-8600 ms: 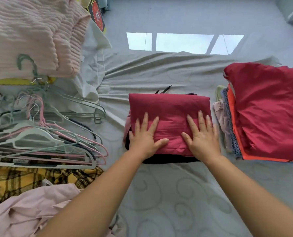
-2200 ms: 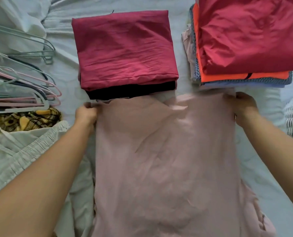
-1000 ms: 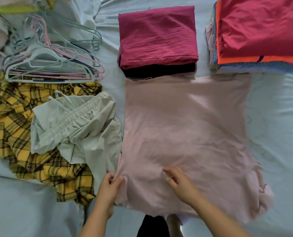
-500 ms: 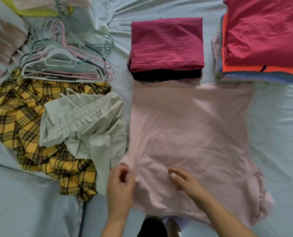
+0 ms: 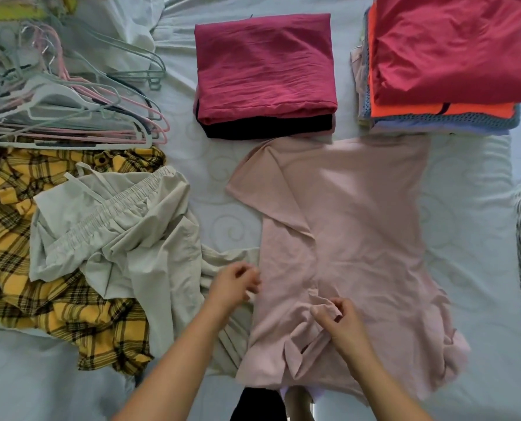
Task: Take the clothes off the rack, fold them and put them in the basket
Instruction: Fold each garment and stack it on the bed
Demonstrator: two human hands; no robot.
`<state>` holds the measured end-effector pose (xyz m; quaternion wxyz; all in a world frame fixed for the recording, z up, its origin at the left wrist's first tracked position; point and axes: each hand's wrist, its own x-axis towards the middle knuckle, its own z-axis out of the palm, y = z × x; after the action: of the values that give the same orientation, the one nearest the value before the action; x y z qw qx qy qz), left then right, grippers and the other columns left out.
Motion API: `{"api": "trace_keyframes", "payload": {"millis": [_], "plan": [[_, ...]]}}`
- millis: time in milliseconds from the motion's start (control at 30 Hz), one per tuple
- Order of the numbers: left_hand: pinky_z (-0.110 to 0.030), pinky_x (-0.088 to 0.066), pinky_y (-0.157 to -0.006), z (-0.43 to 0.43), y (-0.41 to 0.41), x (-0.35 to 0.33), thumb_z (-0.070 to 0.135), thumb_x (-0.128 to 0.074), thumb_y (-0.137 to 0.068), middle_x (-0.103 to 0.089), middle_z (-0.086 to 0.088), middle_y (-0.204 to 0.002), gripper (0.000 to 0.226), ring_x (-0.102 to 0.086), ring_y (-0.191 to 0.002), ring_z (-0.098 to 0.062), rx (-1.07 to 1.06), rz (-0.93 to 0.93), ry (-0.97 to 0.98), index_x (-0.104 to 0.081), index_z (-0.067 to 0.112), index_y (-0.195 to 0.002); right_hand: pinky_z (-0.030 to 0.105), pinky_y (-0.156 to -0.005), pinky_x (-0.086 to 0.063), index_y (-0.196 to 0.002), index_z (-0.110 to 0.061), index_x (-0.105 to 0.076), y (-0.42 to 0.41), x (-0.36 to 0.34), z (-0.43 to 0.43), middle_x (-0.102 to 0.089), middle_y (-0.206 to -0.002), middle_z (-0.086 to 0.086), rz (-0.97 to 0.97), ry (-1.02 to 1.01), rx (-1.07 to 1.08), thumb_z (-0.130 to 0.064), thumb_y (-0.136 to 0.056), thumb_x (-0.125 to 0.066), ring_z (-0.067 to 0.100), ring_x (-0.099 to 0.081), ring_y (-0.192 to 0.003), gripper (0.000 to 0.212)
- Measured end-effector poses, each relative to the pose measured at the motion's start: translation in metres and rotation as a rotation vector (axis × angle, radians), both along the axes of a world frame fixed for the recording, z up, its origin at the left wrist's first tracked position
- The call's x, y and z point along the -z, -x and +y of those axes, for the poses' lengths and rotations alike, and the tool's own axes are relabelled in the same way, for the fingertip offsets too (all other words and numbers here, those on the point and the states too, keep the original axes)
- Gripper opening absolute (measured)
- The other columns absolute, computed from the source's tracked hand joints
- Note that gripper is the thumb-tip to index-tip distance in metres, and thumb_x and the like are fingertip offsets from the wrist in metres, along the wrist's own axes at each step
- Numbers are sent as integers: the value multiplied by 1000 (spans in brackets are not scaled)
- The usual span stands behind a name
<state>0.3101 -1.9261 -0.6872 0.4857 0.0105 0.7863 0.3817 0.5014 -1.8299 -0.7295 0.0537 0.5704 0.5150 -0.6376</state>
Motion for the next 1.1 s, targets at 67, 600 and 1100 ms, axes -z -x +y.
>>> {"api": "trace_keyframes", "payload": {"millis": [67, 600, 1100], "plan": [[-13, -40, -42, 28, 41, 18, 12, -49, -95, -56, -6, -69, 21, -55, -41, 1, -309, -78, -39, -54, 10, -75, 29, -70, -45, -102, -10, -53, 3, 1, -3, -61, -95, 3, -41, -62, 8, -16, -79, -73, 14, -57, -82, 31], [-21, -48, -62, 194, 98, -17, 12, -59, -90, -59, -3, -96, 24, -59, -77, -12, -50, 257, -504, -46, 20, -108, 11, -69, -43, -87, -33, -62, -18, 6, 8, -68, -83, -13, -17, -108, 17, -6, -85, -64, 4, -62, -85, 27], [-34, -48, -65, 60, -14, 54, 11, -61, -69, -56, -12, -94, 40, -52, -78, -30, 737, 1016, -23, -52, 19, -107, 30, -78, -44, -109, -23, -43, -34, -14, 9, -59, -108, 3, -217, -280, -195, -17, -83, -66, 23, -60, -95, 35]]}}
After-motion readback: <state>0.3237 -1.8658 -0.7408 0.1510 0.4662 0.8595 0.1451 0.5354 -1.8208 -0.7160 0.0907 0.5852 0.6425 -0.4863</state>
